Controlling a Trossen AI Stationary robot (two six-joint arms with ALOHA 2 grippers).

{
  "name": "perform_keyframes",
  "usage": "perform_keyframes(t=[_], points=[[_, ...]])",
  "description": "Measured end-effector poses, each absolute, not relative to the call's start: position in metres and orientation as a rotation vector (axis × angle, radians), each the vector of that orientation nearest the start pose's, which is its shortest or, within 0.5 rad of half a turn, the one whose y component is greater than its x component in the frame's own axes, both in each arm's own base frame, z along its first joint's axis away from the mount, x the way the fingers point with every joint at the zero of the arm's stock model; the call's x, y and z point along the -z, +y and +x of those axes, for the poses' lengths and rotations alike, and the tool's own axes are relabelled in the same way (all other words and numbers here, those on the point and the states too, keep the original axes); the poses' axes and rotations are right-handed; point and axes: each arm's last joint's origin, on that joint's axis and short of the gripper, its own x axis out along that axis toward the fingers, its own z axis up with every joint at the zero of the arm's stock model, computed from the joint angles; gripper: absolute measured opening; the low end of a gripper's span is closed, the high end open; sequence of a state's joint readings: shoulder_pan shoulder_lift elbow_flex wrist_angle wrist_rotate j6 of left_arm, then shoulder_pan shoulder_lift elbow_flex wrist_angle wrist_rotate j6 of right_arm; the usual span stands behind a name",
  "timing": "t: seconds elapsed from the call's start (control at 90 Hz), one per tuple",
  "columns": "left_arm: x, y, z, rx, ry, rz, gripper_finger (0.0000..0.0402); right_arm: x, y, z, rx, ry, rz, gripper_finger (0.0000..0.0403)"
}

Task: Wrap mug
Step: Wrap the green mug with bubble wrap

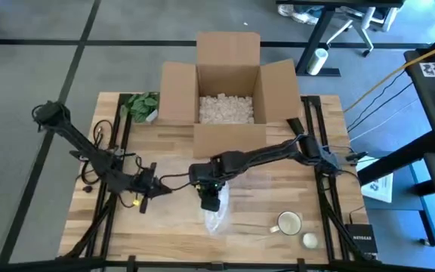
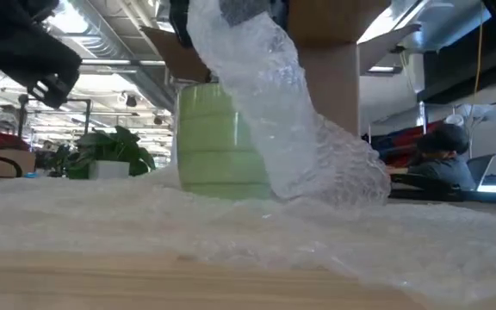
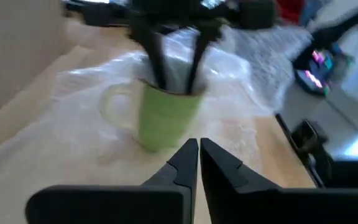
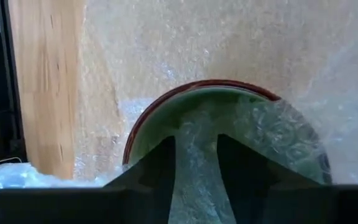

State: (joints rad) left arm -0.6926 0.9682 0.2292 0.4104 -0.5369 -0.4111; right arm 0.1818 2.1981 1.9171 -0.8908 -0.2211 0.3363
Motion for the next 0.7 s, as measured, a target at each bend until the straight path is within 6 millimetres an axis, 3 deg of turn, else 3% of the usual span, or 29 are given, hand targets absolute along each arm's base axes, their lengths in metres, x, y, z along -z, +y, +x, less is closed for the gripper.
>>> perform_keyframes(t=[0.233,0.4,0.7], points=[[-0.172,-0.104,0.164,0.136,0.286,-0.163,0.0000,-0.242,0.091,0.460,-0.162,1.172,0.310,0.0106],[-0.172,-0.098,0.173,0.114,0.257,-0.155,0.0000,-0.269,0.088,0.458,-0.076,1.150,0.255,0.0102],[-0.178,-0.090,0.185,0.114,0.200,-0.167,0.0000,-0.306,0.086,0.449,-0.025,1.144,0.199,0.0007]])
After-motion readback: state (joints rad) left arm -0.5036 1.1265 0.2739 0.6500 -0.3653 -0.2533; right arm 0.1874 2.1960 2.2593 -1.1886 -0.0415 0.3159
